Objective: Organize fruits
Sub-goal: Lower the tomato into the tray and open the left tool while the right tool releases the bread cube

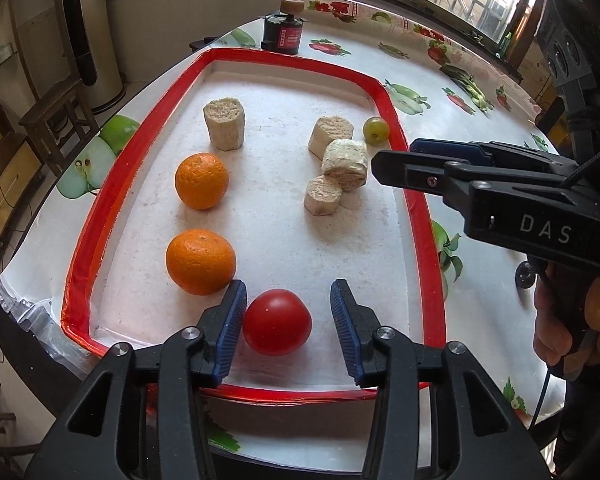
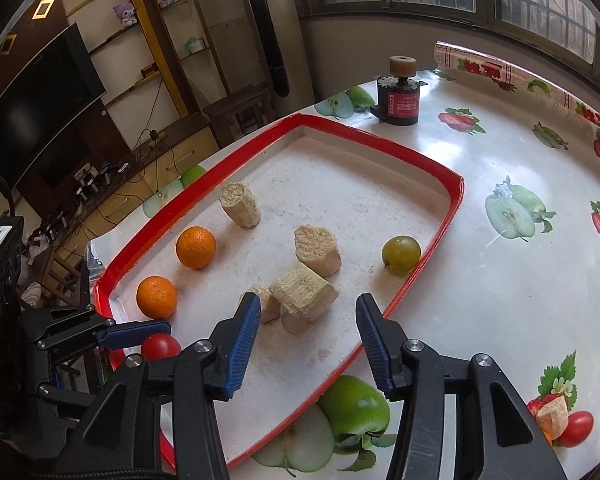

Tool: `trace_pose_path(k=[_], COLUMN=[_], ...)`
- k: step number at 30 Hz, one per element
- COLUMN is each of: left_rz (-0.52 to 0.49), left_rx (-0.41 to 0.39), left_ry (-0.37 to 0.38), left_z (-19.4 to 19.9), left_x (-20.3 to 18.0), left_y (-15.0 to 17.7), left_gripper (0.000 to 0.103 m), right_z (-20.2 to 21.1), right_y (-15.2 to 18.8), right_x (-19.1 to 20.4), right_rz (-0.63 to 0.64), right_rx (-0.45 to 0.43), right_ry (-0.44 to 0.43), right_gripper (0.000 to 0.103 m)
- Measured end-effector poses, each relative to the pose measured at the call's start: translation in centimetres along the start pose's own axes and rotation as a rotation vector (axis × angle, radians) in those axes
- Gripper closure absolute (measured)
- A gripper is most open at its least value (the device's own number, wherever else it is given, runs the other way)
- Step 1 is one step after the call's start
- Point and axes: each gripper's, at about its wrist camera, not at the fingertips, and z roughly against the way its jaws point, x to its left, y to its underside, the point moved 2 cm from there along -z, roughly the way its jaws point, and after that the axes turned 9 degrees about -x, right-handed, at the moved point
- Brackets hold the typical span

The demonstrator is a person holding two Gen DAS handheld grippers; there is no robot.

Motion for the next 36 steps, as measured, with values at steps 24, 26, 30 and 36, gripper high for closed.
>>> trace_pose_path(k=[24,26,30,36], left_rz=[-0.044,-0.046,-0.055,-0.073], left_rx=[-0.047,-0.046,-0.044,-0.044], left_ry=[0.020,0.027,0.039,0.058], left_z=[2.6,2.6,2.5,2.5], left_x=[-3.5,-3.9,-4.8,-6.2], left_y=[-0.6,-0.6,-0.7,-0.9], left_gripper=[0.061,0.061,0.061,0.061], right_z=[7.4,8.0,9.2,10.8], right_y=[3.7,4.1,5.1,6.4], right_x=[-4.2,-4.8,-6.1,-7.9], right_rz=[-0.099,-0.112,-0.136,-0.170], right_rx=[-0.056,-0.059,-0.065,-0.069], right_ry=[0.059,0.069,0.093,0.121], right_gripper=[0.051,0.050,0.048,0.047])
